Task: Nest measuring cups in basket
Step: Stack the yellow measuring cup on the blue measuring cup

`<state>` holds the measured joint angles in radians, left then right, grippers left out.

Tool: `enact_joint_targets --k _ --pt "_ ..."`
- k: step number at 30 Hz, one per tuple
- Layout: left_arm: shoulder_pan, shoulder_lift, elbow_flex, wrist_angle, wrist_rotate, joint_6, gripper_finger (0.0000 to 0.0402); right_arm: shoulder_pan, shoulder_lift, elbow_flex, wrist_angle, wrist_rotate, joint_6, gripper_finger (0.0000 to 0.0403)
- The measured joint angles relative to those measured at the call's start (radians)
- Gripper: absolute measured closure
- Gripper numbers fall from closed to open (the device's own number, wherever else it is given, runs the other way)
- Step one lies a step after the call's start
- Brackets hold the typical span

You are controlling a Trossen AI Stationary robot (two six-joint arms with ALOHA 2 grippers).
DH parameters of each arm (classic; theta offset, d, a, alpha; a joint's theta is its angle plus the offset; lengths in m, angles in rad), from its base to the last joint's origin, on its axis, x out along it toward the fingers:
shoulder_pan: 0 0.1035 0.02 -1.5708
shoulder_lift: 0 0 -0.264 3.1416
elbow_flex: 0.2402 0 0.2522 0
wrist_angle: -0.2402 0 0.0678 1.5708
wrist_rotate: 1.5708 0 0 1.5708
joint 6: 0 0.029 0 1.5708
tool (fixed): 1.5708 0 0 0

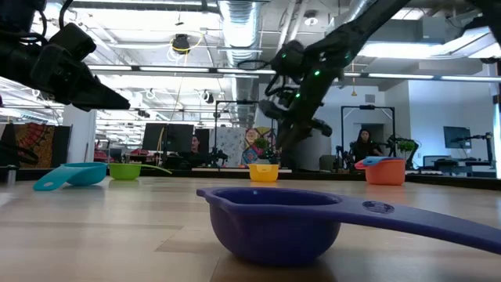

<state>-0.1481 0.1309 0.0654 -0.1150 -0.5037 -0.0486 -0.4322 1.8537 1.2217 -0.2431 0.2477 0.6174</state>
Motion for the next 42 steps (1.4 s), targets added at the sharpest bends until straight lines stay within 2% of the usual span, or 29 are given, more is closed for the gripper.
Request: enact_joint_targets --k 7,14,20,26,42 --pt "0.000 0.000 0.000 0.000 0.000 0.000 0.0290 -0.037 0.095 0.134 -0.141 -0.022 -0.045 0.0300" --pt "0.000 0.000 0.000 0.000 0.000 0.000 0.0290 -0.077 0.165 0.240 -0.239 -0.099 -0.089 0.0300" --pt "0.000 0.000 0.000 0.000 0.000 0.000 0.0290 -0.101 0.165 0.249 -0.245 -0.124 -0.114 0.0300" --pt "0.000 0.000 0.000 0.000 0.000 0.000 0.0290 -0.122 0.165 0.249 -0.243 -0.238 -0.153 0.0300" --pt "0.000 0.000 0.000 0.000 0.000 0.000 0.0290 -0.125 0.165 0.248 -0.257 -0.253 -0.208 0.0300"
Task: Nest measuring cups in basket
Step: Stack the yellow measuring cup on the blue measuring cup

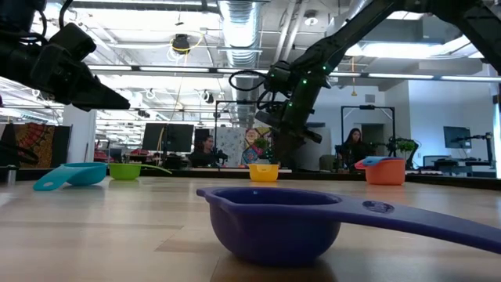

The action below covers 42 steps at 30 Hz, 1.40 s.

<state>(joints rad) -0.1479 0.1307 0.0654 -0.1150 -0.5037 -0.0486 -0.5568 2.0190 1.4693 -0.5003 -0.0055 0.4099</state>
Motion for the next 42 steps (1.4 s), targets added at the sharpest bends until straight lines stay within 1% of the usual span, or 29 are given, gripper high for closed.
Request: enact_joint_targets --k 3,5,9,12,14,16,18,22,27,30,32,34,39,40,42 --pt "0.000 0.000 0.000 0.000 0.000 0.000 0.0290 -0.003 0.000 0.000 -0.010 0.001 -0.026 0.0296" --pt "0.000 0.000 0.000 0.000 0.000 0.000 0.0290 -0.003 0.000 0.000 -0.013 0.003 -0.042 0.0282" --pt "0.000 0.000 0.000 0.000 0.000 0.000 0.0290 -0.011 0.000 0.000 -0.013 0.000 -0.074 0.0231" --pt "0.000 0.000 0.000 0.000 0.000 0.000 0.0290 -0.023 0.000 0.000 -0.003 0.003 -0.124 0.0184" --pt "0.000 0.000 0.000 0.000 0.000 0.000 0.0290 -0.032 0.000 0.000 0.015 0.003 -0.154 0.0161" --pt "0.000 0.000 0.000 0.000 0.000 0.000 0.0290 -0.040 0.000 0.000 0.027 0.000 -0.181 0.0151" --pt "0.000 0.000 0.000 0.000 0.000 0.000 0.0290 -0.052 0.000 0.000 0.023 -0.021 -0.200 0.0152" --pt "0.000 0.000 0.000 0.000 0.000 0.000 0.0290 -0.071 0.050 0.004 0.014 -0.098 -0.217 0.0171" --pt "0.000 0.000 0.000 0.000 -0.001 0.000 0.0290 -0.061 0.109 0.028 0.007 -0.100 -0.227 0.0190" --pt "0.000 0.000 0.000 0.000 0.000 0.000 0.0290 -0.058 0.118 0.044 -0.016 -0.104 -0.224 0.0209" --pt "0.000 0.000 0.000 0.000 0.000 0.000 0.0290 -0.059 0.116 0.062 -0.038 -0.100 -0.221 0.0230" --pt "0.000 0.000 0.000 0.000 0.001 0.000 0.0290 -0.061 0.116 0.074 -0.061 -0.097 -0.224 0.0262" --pt "0.000 0.000 0.000 0.000 0.000 0.000 0.0290 -0.048 0.098 0.086 -0.114 -0.096 -0.208 0.0376" --pt "0.000 0.000 0.000 0.000 0.000 0.000 0.0290 -0.042 0.089 0.086 -0.120 -0.090 -0.199 0.0386" --pt "0.000 0.000 0.000 0.000 0.000 0.000 0.0290 -0.034 0.059 0.086 -0.150 -0.063 -0.172 0.0383"
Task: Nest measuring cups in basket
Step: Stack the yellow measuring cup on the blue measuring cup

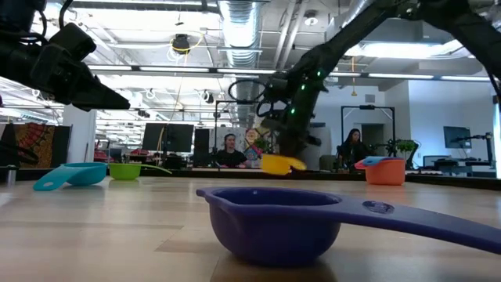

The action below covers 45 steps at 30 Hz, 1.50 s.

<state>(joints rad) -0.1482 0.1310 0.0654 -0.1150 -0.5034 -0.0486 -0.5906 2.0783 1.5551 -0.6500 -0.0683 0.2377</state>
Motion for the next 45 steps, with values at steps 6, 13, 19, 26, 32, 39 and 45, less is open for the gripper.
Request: enact_joint_targets --k 6,13,19,26,32,39,45 --pt "0.000 0.000 0.000 0.000 0.000 0.000 0.0290 -0.017 -0.176 -0.086 -0.056 0.066 0.057 0.0377" --pt "0.000 0.000 0.000 0.000 0.000 0.000 0.0290 -0.074 -0.523 -0.363 -0.077 0.181 0.239 0.0383" --pt "0.000 0.000 0.000 0.000 -0.001 0.000 0.0290 -0.075 -0.753 -0.520 -0.110 0.270 0.340 0.0377" --pt "0.000 0.000 0.000 0.000 0.000 0.000 0.0290 -0.069 -0.878 -0.585 -0.167 0.298 0.398 0.0384" --pt "0.000 0.000 0.000 0.000 0.000 0.000 0.0290 -0.072 -0.889 -0.585 -0.180 0.318 0.452 0.0372" --pt "0.000 0.000 0.000 0.000 0.000 0.000 0.0290 -0.042 -0.880 -0.585 -0.203 0.314 0.496 0.0387" --pt "0.000 0.000 0.000 0.000 0.000 0.000 0.0290 -0.027 -0.880 -0.585 -0.280 0.350 0.507 0.0372"
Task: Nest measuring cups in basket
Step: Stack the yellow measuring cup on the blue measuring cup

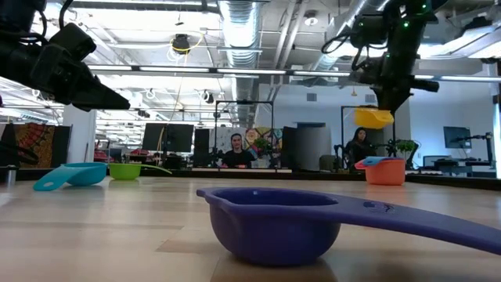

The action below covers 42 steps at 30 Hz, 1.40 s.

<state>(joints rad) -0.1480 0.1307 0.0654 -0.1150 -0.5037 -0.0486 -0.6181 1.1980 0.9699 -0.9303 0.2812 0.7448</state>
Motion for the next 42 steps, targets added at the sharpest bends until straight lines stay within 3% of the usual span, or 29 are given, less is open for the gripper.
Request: enact_joint_targets --k 6,14,21,29,42 --pt "0.000 0.000 0.000 0.000 0.000 0.000 0.0290 -0.015 0.000 -0.030 0.031 0.017 0.040 0.0386" --pt "0.000 0.000 0.000 0.000 0.000 0.000 0.0290 -0.046 0.000 -0.114 0.071 0.015 0.170 0.0364" --pt "0.000 0.000 0.000 0.000 0.000 0.000 0.0290 -0.099 0.000 -0.141 0.076 0.024 0.248 0.0376" --pt "0.000 0.000 0.000 0.000 0.000 0.000 0.0290 -0.175 0.000 -0.141 0.080 0.028 0.228 0.0347" --pt "0.000 0.000 0.000 0.000 0.000 0.000 0.0290 -0.175 0.001 -0.141 0.095 0.032 0.235 0.0335"
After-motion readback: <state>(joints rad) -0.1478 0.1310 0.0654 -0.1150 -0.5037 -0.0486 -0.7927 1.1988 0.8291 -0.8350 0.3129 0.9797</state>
